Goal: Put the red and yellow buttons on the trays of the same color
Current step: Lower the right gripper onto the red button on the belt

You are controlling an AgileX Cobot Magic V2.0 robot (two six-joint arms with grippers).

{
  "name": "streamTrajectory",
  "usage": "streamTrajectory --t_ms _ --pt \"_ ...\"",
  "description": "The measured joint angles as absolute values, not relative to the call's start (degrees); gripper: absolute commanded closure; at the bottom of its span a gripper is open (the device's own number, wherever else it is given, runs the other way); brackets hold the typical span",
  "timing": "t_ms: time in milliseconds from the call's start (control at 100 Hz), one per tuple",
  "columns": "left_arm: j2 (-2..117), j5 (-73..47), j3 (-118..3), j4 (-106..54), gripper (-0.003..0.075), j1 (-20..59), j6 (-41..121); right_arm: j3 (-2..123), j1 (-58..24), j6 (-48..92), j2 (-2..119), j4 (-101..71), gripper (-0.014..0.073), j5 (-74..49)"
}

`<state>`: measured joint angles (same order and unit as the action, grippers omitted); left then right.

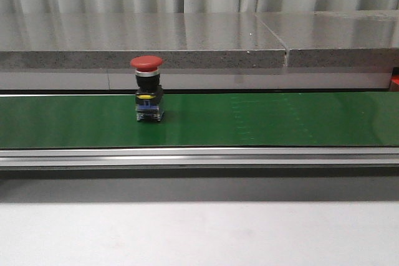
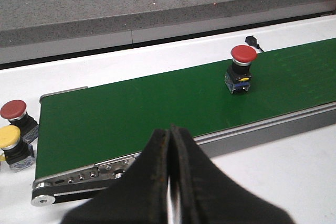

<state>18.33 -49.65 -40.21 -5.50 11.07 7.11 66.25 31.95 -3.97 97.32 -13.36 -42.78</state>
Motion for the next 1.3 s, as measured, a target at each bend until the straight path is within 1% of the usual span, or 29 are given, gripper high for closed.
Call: streamTrajectory --t_ms 40,50,60,110,150,210,250,280,420,570,740,950,1300 --pt "18.3 -49.7 -40.2 -5.5 0.0741 11.1 7.1 66.2 32.0 -4.0 98.0 -13.4 0.0405 -42.5" --pt "18.3 -49.7 -40.2 -5.5 0.0741 11.1 7.1 66.2 32.0 -4.0 98.1 -13.4 0.0377 -42.5" --pt "18.3 -49.7 -40.2 -5.5 0.0741 11.1 7.1 66.2 32.0 -4.0 98.2 -13.4 0.0377 -42.4" --pt "18.3 -49.7 -40.2 -5.5 0.0741 11.1 7.1 66.2 32.0 -4.0 98.7 -13.4 0.0281 -42.1" --pt "18.3 -49.7 -40.2 -5.5 0.0741 11.1 7.1 66.2 32.0 -4.0 98.7 -13.4 0.0165 -42.0" --pt "18.3 -49.7 -40.2 -5.5 0.0741 11.1 7.1 66.2 32.0 -4.0 98.8 -13.5 0.0057 -42.0" --pt "18.3 -49.7 -40.2 -5.5 0.0741 11.1 7.1 66.2 32.0 -4.0 98.8 -13.5 0.0011 -41.9" --pt "18.3 -49.7 -40.2 -5.5 0.0741 11.1 7.1 66.2 32.0 -3.9 98.8 -13.5 -0.0003 -41.8" --pt "18.3 -49.7 -40.2 -5.5 0.0741 11.1 7.1 66.2 32.0 -3.9 98.0 -13.5 -0.0001 -41.1" --pt "18.3 -49.7 -40.2 -5.5 0.0741 11.1 7.1 66.2 31.7 -2.5 93.1 -13.5 -0.0001 -40.8" --pt "18.3 -49.7 -40.2 -5.5 0.0741 11.1 7.1 66.2 27.5 0.4 86.0 -13.5 -0.0001 -40.9" --pt "18.3 -49.7 -40.2 -5.5 0.0741 11.1 7.1 66.5 16.0 1.2 81.3 -13.4 -0.0001 -44.0" --pt "18.3 -49.7 -40.2 -5.5 0.0741 11.1 7.1 74.1 -4.1 5.2 81.9 -13.0 -0.0001 -55.2"
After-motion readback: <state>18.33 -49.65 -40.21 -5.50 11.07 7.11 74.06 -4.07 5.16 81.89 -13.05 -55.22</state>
